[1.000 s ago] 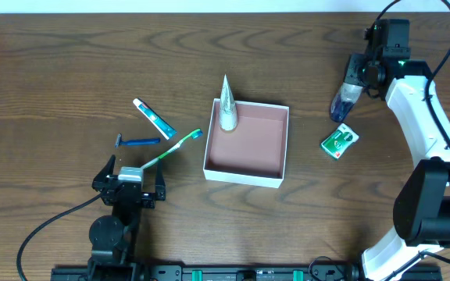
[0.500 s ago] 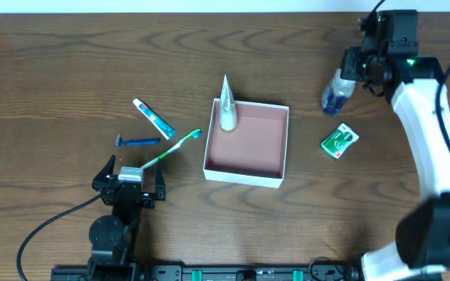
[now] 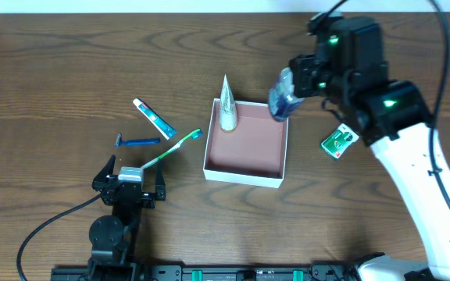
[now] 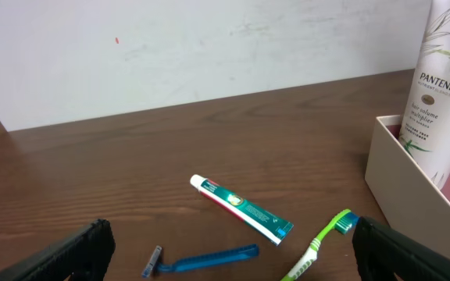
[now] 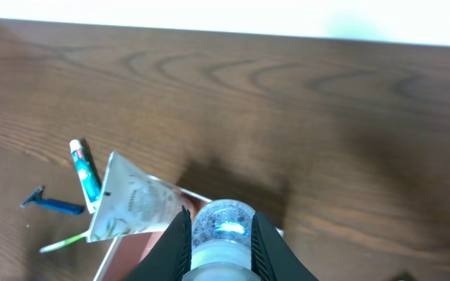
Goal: Pack container
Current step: 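Carry the pump bottle into the box beside the Pantene bottle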
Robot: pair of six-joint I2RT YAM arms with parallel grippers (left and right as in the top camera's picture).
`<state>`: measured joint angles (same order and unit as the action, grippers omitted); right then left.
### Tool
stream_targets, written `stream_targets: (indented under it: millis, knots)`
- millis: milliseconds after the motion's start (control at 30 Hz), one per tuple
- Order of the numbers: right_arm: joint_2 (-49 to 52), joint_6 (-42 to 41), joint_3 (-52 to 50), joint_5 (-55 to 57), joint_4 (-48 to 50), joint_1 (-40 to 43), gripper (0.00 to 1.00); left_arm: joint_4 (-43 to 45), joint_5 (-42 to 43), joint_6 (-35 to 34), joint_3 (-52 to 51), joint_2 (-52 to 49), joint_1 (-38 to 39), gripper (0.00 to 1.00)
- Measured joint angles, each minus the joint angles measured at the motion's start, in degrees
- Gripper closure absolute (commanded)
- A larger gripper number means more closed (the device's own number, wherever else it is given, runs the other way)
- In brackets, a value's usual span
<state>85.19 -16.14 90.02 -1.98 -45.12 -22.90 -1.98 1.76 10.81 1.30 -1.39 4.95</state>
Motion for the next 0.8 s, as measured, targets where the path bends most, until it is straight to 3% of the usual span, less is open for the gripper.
stream_targets:
  millis: [400,800]
  knots:
    - [8.1,-5.8,0.0,6.4,0.6,-8.8,0.94,0.0,0.0,0.0,0.0,0.0,0.0,0.02]
    - [15.0,-6.5,0.0,10.2,3.5,-10.3,0.95,0.0,0.0,0.0,0.0,0.0,0.0,0.02]
